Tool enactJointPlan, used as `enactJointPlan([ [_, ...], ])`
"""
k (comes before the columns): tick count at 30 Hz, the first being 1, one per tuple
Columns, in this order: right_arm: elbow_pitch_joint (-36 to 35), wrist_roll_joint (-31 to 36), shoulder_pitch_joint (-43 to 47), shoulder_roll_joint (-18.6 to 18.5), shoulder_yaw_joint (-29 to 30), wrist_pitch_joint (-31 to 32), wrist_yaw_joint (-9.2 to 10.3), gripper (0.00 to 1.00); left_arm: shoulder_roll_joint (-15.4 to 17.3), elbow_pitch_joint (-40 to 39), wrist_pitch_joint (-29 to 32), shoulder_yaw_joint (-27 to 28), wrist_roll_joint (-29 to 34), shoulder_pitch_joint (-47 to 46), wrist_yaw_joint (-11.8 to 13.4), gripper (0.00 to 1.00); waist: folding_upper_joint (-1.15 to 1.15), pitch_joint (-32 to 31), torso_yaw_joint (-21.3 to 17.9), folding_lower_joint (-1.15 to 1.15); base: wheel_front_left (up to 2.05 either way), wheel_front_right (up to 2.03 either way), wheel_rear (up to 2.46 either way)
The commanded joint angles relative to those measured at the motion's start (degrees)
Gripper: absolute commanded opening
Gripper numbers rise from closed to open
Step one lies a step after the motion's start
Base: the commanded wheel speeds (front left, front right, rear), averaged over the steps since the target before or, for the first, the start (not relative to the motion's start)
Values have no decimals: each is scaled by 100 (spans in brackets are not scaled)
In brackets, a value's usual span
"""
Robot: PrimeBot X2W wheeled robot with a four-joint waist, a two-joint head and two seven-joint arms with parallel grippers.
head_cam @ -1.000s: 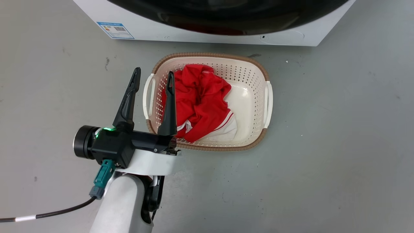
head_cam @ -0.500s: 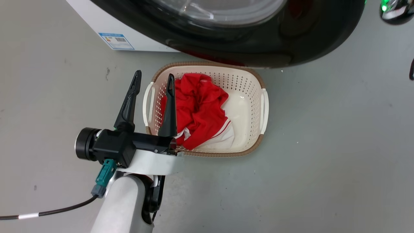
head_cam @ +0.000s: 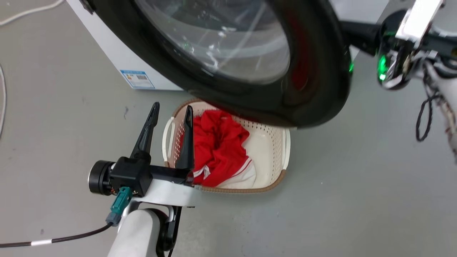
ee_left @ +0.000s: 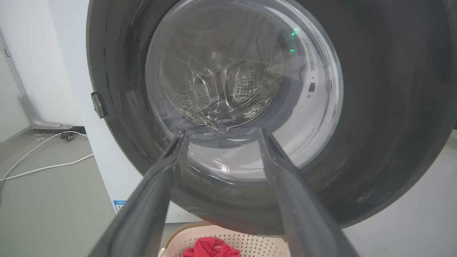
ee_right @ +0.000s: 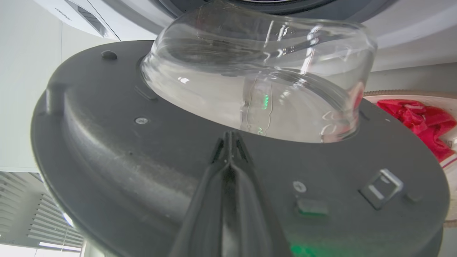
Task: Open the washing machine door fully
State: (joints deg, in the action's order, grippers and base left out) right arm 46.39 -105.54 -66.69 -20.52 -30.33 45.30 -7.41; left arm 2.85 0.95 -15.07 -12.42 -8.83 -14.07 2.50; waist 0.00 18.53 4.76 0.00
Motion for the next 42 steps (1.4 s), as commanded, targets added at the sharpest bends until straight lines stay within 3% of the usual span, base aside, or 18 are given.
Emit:
enactJointPlan([
  [1,-64,-62,159,82,-25,17,-14,0,5,20,-15,30,1,79,-47,100,0,-187,11,0,0,0,0],
  [10,-629,-267,1108,273,-205,-54,-14,0,5,182,-15,83,41,465,-141,100,0,-800,25,0,0,0,0],
  [28,-1720,-605,2042,437,-682,-421,-14,0,5,195,-15,119,1,721,-165,100,0,-1115,-60,0,0,0,0],
  [33,-1954,-515,2208,365,-569,-1006,-14,0,5,200,-15,140,-3,760,-173,100,0,-1141,-99,0,0,0,0],
  [42,-2308,-33,2878,101,295,-3085,-14,0,5,242,-15,223,-47,822,-116,100,0,-1227,-159,0,0,0,0],
])
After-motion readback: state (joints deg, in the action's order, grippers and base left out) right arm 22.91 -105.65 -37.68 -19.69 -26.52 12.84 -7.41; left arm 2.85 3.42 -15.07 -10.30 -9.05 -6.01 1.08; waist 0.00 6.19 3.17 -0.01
